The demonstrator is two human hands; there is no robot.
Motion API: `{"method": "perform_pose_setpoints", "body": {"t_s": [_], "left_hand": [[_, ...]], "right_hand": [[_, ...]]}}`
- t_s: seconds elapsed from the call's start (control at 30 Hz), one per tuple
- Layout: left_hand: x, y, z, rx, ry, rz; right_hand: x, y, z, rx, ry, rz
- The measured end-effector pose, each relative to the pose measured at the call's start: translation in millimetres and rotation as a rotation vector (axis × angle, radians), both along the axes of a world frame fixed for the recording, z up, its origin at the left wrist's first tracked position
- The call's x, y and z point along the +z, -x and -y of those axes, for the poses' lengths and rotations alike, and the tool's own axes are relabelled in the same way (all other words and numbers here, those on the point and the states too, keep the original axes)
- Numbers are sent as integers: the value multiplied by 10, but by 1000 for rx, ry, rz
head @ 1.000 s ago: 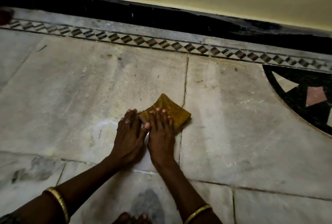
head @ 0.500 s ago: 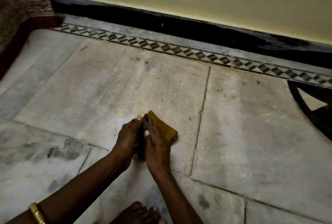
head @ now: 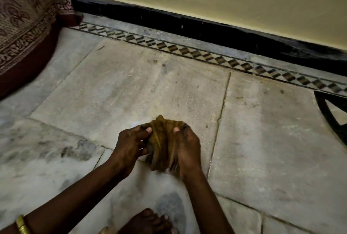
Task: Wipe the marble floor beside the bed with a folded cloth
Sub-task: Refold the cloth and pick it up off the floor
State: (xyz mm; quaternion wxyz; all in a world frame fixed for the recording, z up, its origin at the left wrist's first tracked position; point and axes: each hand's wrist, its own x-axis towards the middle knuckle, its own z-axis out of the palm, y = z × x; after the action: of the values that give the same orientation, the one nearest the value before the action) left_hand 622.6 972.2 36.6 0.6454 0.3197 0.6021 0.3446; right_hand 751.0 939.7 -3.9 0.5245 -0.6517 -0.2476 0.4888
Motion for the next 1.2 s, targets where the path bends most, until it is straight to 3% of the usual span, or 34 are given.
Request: {"method": "perform_pose_setpoints", "body": {"t_s": [0.1,0.2,0.3,0.47,0.57,0.67,0.73,0.83,0.9,1.03,1.1,1.2], "left_hand": [[76,98,-67,15,-10,4],[168,199,-187,4,-49,-25],[266,285,-403,-84,-133,-85],[466,355,-749,-320,-514,-110],[373,373,-805,-488,-611,-134],[-84,484,-758,-622,-783,-377],[-444,555,-662,-820,-962,-532],[-779,599,-469,-1050,-1161,-721],[-837,613,-387,-1062,-1168,-774],[-807,644,-413,-1010,-1093,-733],[-782,617,-467,-962,-1043,-685],[-740,531,-524,-796,-863,-603]], "right_hand": [[92,-257,-52,-173,39,-364],[236,-559,-66,-140,-16,-436],[388,-874,-121,-16,-41,-264],[841,-1403,-276,177,-167,214],[871,-1596,-185,230,-256,385],[457,-1685,26,249,-190,562],[95,-1638,184,261,-69,700],[-125,-1466,334,34,131,691],[-151,-1327,272,-95,238,767],[-80,-1059,-13,-58,572,842],[-38,-1034,-161,-114,627,758],[84,-921,-302,-256,529,776]]}}
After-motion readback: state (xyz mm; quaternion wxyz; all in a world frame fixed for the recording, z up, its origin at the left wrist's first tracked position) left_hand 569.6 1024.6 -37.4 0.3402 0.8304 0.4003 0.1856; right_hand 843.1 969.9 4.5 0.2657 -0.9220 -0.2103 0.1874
